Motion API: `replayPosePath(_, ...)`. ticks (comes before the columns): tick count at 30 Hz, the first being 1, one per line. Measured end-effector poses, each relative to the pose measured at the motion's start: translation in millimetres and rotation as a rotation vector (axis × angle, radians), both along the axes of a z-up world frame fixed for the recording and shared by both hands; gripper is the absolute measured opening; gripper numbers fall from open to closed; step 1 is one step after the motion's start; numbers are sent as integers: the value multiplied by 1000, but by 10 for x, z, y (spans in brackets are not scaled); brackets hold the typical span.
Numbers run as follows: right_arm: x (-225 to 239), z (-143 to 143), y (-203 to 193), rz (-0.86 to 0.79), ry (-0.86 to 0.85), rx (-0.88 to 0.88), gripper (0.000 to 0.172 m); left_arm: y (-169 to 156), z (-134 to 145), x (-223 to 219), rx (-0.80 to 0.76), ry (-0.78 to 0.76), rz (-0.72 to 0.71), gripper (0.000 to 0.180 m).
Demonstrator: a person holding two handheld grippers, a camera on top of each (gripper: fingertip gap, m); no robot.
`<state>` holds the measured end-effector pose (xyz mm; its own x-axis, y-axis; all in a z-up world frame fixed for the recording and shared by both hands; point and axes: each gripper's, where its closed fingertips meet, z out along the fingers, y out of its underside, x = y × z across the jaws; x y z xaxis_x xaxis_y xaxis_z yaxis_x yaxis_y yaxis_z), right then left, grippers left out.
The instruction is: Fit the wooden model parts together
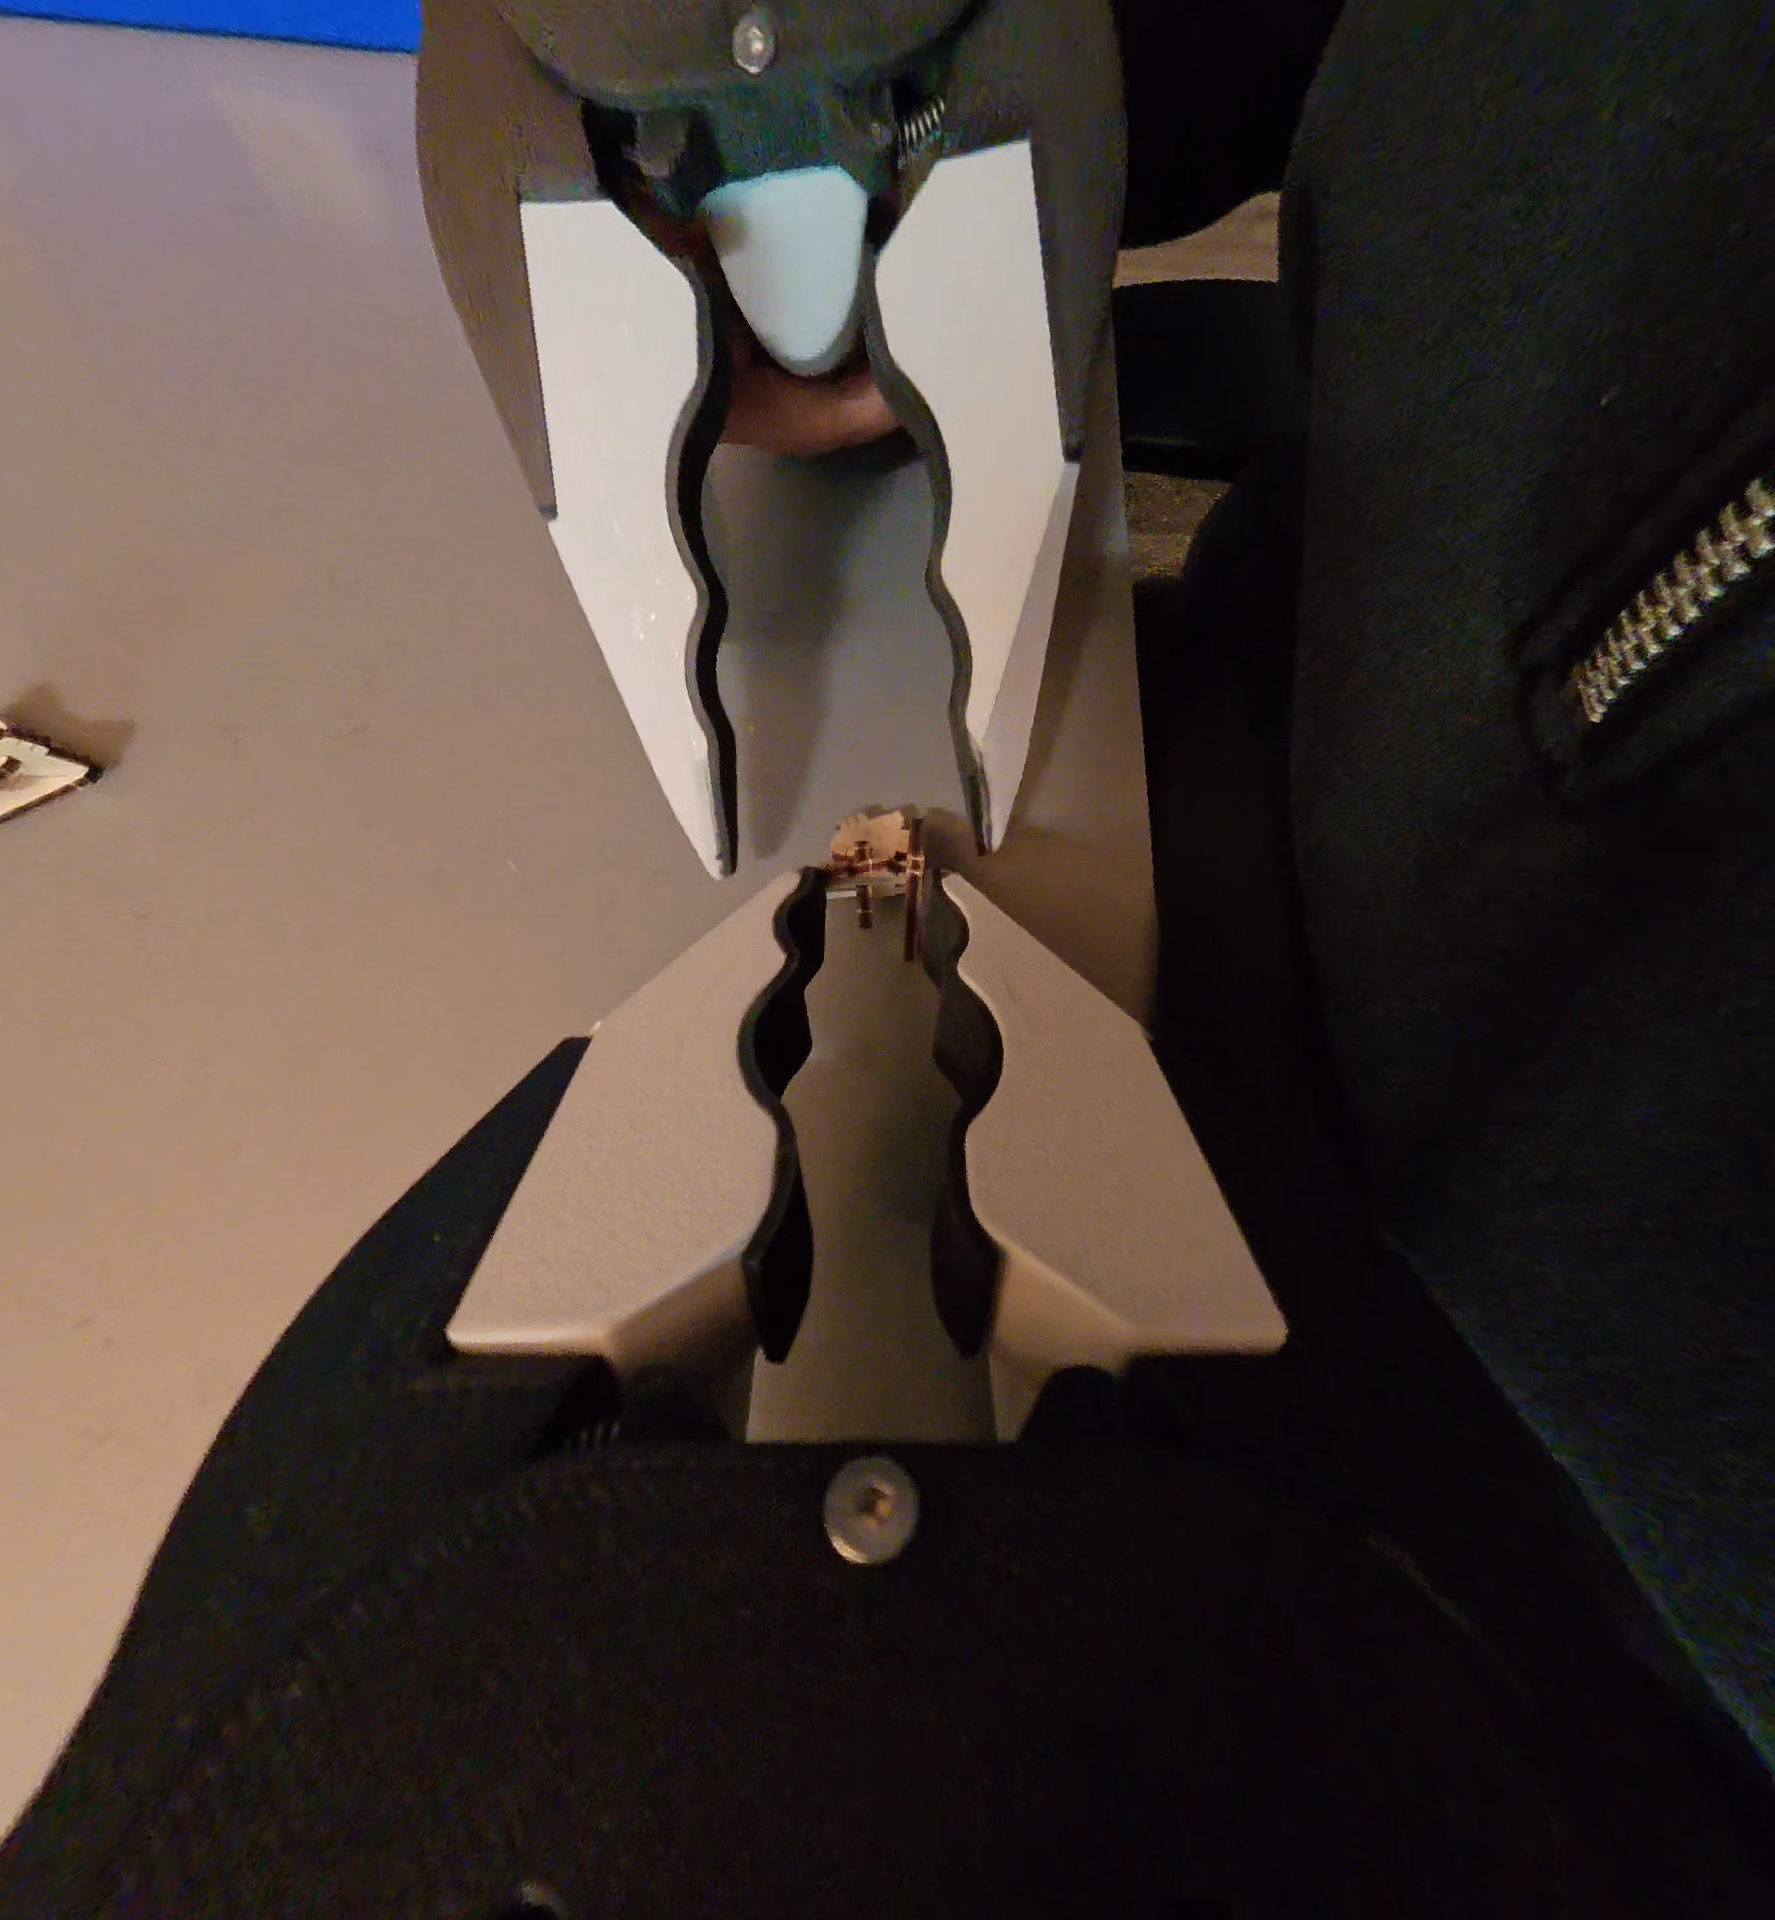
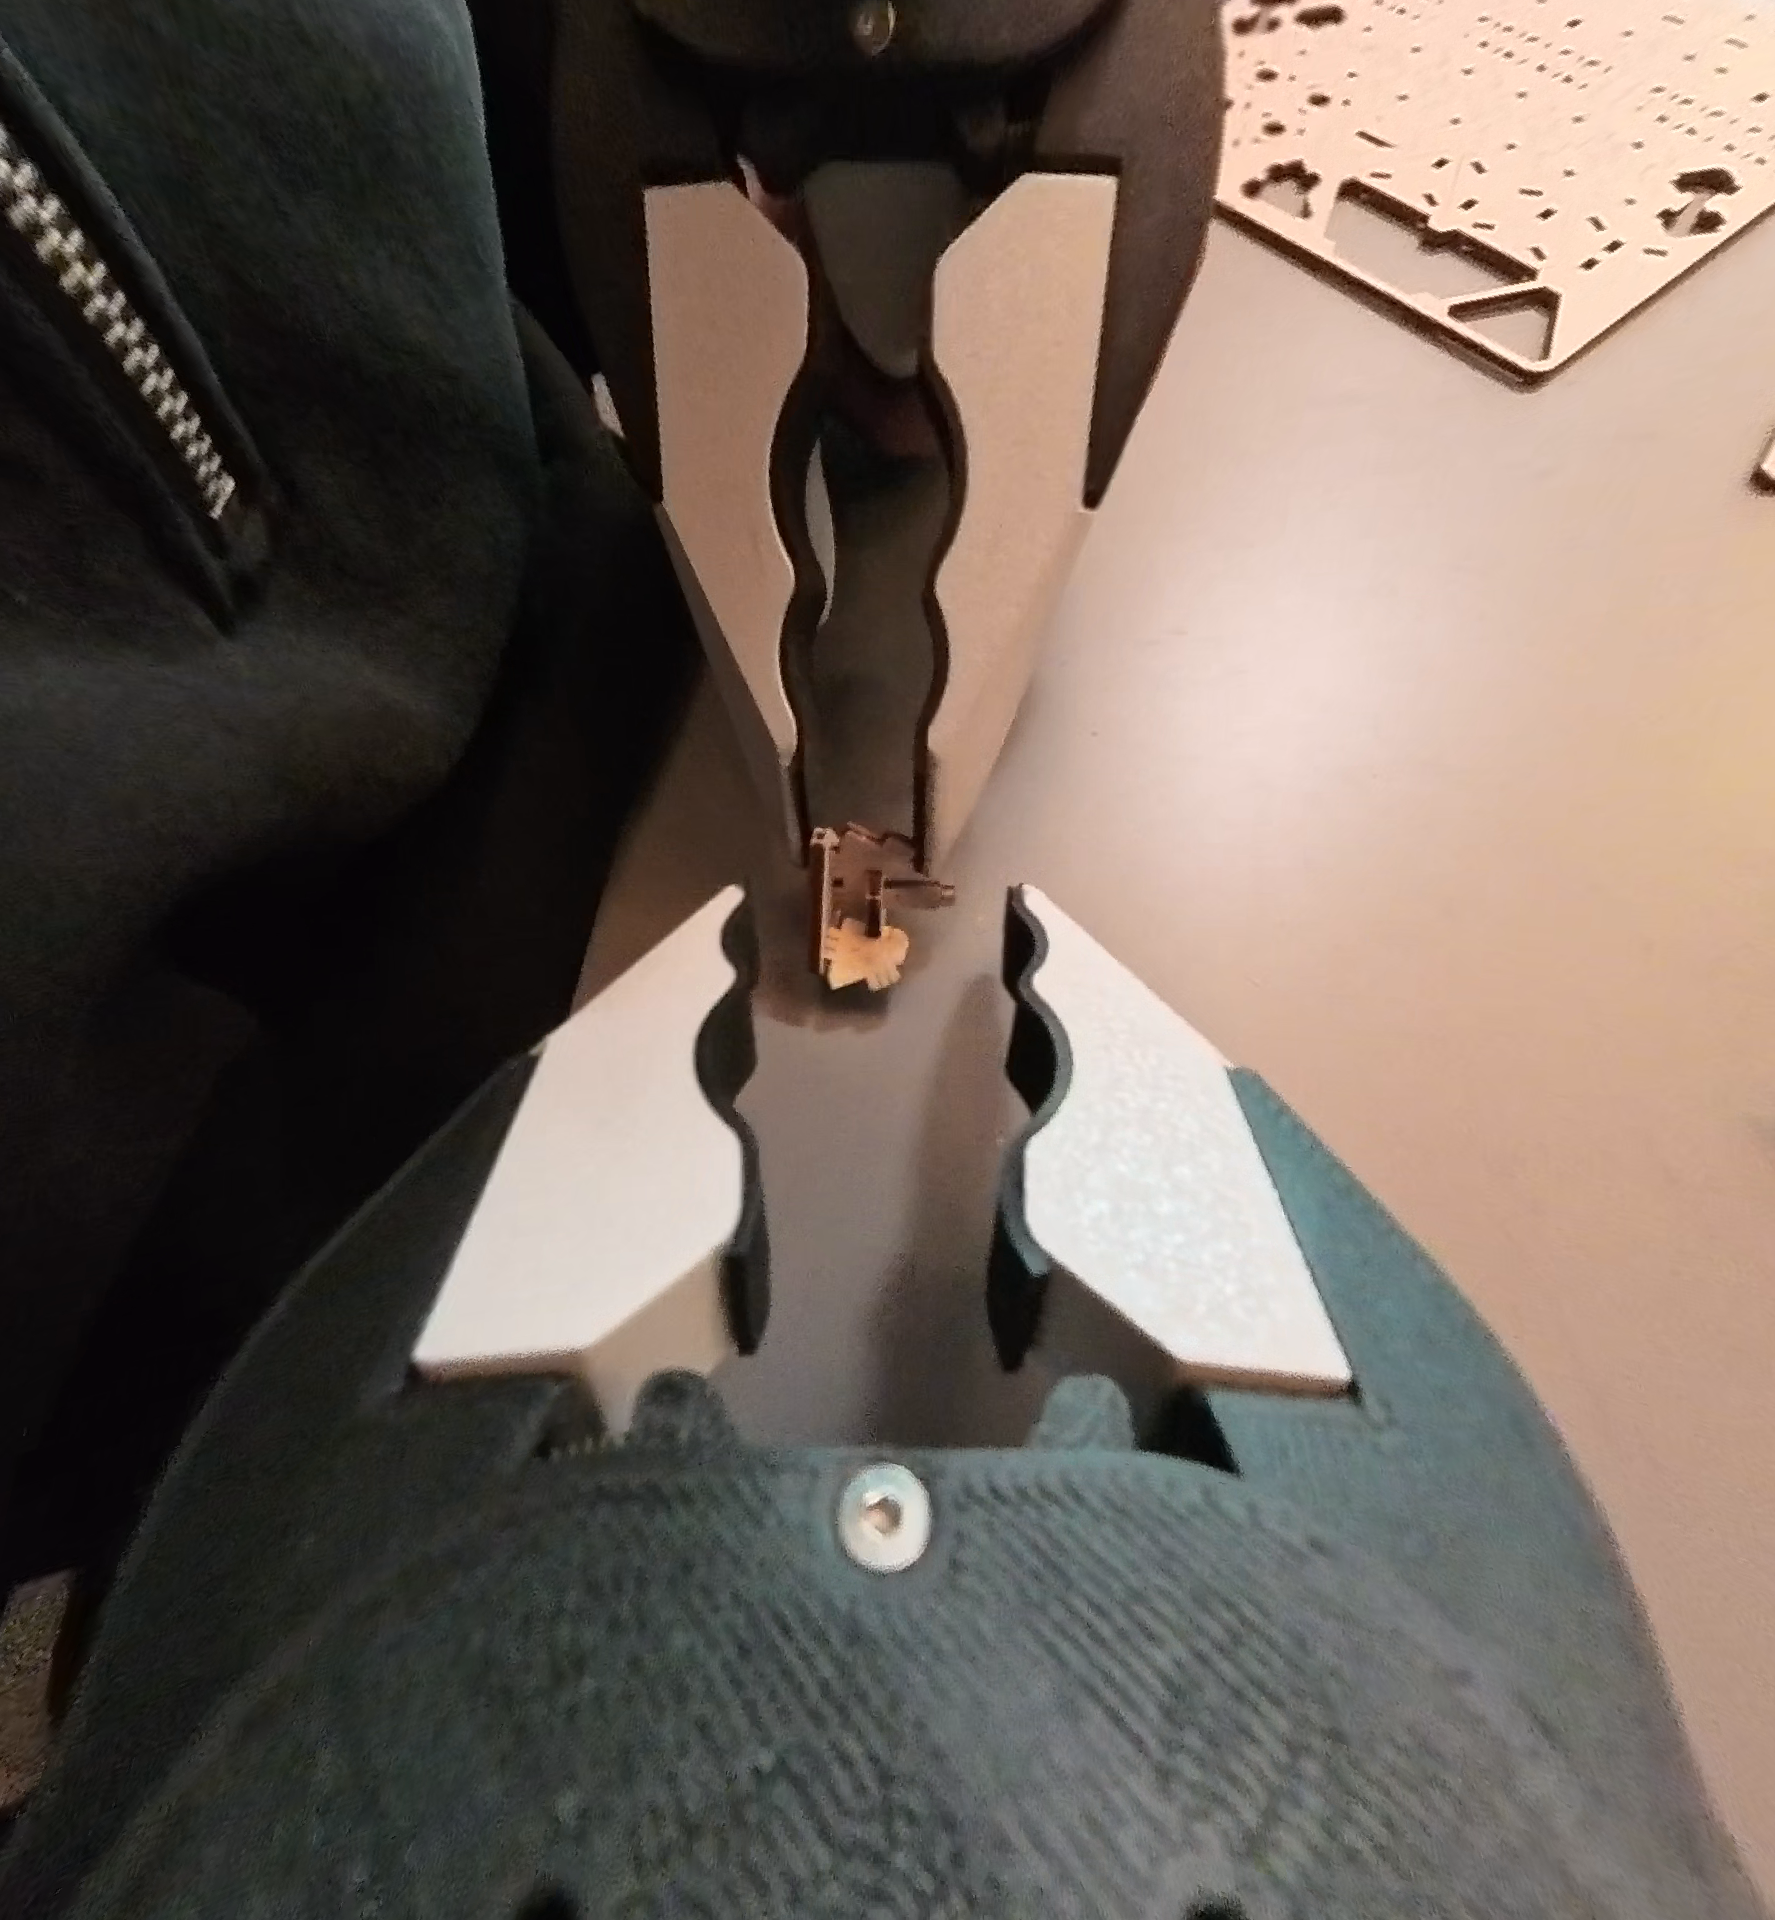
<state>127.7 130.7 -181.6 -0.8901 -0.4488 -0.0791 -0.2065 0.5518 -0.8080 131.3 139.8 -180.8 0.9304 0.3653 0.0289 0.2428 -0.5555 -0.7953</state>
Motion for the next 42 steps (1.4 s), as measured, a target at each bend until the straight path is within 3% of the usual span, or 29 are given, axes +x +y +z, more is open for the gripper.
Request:
replayPosePath(7, 54, -66, -15, 46, 32, 29, 40, 13, -1, 31, -4, 10, -20, 16)
replayPosePath(10, 70, -106, -21, 61, 66, 39, 29, 14, -3, 32, -4, 4, -22, 16)
replayPosePath(28, 61, -136, -35, 76, 145, 19, 26, 21, -18, 47, -13, -2, -32, 18)
replayPosePath(35, -68, -32, -67, -17, 98, -23, 26, -37, 16, -65, 16, -12, 49, 31)
replayPosePath(42, -88, 46, -72, -51, 10, -35, 26, -46, 38, -71, 37, -23, 53, 13)
